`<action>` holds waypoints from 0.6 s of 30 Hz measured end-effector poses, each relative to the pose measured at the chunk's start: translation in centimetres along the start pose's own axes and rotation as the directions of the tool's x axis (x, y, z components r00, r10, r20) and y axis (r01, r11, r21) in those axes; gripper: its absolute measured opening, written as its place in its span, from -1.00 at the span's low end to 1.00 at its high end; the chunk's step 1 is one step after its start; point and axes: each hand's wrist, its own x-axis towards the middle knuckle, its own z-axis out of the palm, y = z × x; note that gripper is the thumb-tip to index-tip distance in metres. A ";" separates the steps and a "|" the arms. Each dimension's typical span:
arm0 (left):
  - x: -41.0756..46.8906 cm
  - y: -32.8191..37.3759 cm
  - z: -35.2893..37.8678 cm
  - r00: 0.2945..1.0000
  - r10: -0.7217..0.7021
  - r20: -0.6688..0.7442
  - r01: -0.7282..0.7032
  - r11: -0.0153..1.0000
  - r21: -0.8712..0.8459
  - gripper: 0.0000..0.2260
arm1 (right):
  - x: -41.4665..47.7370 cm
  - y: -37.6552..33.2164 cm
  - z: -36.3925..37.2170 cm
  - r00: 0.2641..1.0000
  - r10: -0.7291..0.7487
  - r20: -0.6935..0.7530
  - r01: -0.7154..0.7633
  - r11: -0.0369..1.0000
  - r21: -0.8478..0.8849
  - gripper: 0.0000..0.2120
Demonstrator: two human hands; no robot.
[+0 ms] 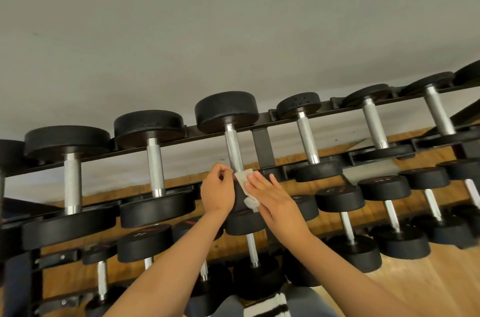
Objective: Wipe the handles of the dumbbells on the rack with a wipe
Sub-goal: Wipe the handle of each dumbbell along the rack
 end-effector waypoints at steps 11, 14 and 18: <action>0.1 -0.2 0.2 0.999 -0.042 -0.001 0.042 0.998 -0.038 -0.81 | 0.5 -1.8 -4.2 0.909 0.413 0.056 -0.405 0.842 0.358 -0.70; 0.0 -0.1 0.1 0.999 -0.037 0.002 0.037 0.999 -0.033 -0.81 | 1.7 -2.3 -5.4 0.854 0.443 0.274 -0.521 0.711 0.472 -0.69; -0.1 0.0 0.0 0.999 -0.038 0.008 0.038 0.998 -0.042 -0.82 | 2.3 -2.1 -5.4 0.810 0.458 0.366 -0.586 0.624 0.517 -0.81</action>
